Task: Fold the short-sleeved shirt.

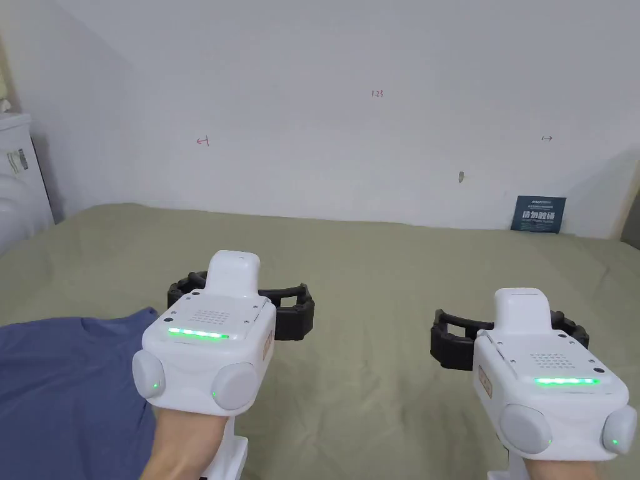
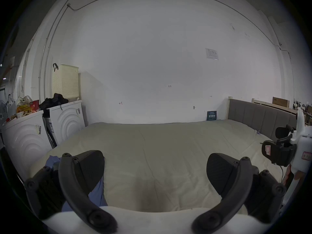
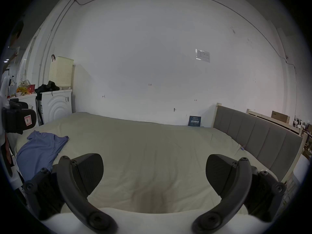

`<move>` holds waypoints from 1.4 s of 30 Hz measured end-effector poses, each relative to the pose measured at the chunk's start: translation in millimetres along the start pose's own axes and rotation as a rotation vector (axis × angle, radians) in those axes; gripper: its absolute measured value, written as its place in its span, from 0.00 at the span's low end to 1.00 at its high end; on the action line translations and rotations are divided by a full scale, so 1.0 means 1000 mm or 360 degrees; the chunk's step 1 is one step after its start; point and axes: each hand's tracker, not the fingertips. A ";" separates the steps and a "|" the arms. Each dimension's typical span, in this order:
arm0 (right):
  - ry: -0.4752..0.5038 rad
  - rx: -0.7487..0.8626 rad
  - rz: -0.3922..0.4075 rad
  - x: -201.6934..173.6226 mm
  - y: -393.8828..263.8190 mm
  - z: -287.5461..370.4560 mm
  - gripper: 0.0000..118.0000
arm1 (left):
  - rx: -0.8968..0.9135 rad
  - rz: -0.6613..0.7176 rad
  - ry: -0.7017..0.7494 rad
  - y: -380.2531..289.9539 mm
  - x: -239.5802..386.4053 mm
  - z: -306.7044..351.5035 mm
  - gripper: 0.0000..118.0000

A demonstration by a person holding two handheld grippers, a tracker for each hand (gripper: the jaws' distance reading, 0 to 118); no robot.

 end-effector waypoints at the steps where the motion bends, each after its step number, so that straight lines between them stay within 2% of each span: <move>1: -0.0007 0.0003 -0.0001 0.000 0.000 0.000 1.00 | -0.0002 0.0001 -0.0001 0.000 0.000 0.000 1.00; 12: -0.0018 -0.0001 -0.0026 0.001 -0.001 0.002 1.00 | 0.0002 -0.0006 0.0000 0.002 0.001 0.002 1.00; 27: -0.0046 0.0015 0.0023 -0.001 -0.001 0.002 1.00 | -0.0003 0.0004 0.0007 0.000 -0.001 0.002 1.00; 42: -0.0062 0.0006 0.0002 0.002 0.000 0.002 1.00 | 0.0003 0.0011 0.0005 0.000 0.000 0.003 1.00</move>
